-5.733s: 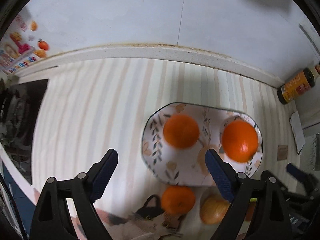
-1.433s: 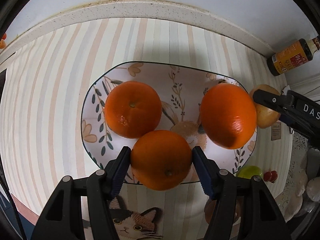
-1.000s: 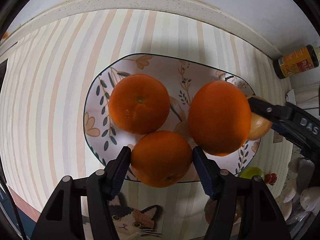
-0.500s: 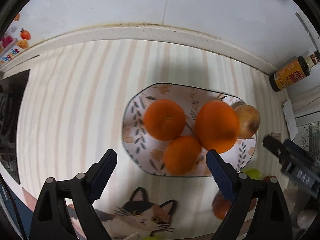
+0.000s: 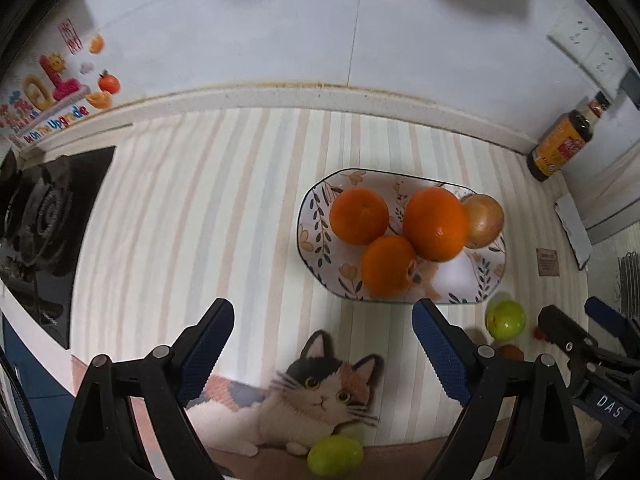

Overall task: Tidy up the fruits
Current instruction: 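Lift both open tools away from the plate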

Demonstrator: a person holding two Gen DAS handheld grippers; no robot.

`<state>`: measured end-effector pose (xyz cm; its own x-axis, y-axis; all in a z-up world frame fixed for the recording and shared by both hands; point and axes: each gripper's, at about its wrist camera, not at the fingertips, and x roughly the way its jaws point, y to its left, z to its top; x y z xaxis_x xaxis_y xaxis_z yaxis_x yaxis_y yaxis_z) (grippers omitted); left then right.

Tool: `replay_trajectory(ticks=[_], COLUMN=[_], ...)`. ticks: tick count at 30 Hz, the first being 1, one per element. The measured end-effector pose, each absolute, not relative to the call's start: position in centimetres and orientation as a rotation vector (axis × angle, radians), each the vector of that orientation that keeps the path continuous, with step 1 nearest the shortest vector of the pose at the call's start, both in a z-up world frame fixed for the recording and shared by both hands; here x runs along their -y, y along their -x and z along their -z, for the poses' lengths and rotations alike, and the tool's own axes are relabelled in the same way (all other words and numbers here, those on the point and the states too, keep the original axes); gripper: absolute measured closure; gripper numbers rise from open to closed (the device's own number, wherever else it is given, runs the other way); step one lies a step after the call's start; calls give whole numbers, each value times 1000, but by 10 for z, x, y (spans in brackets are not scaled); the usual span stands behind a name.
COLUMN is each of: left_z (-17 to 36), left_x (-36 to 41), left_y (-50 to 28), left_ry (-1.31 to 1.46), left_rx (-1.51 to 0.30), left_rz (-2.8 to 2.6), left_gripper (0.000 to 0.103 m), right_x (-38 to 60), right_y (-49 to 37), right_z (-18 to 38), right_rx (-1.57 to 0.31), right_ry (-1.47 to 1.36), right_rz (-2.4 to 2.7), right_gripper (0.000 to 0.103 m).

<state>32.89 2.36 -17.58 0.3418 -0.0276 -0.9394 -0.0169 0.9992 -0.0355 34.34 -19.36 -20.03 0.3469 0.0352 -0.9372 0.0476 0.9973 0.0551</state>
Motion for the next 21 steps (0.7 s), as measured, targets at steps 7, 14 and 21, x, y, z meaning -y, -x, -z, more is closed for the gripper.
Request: replay_trajectory(ticks=[7, 14, 21], left_z=[139, 110, 88], left_x=[-26, -24, -23], left_y=[-294, -268, -246], left_ry=[22, 7, -9], left_rx=[-1158, -1113, -1065], left_rz=[19, 55, 69], left_gripper=[12, 12, 12], right_x=[186, 183, 186], right_y=[-306, -275, -253], right_z=[161, 128, 106], right_rx=[-1154, -1101, -1065], right_ry=[-86, -89, -100], right_rz=[-4, -16, -6], right_gripper=[8, 8, 8])
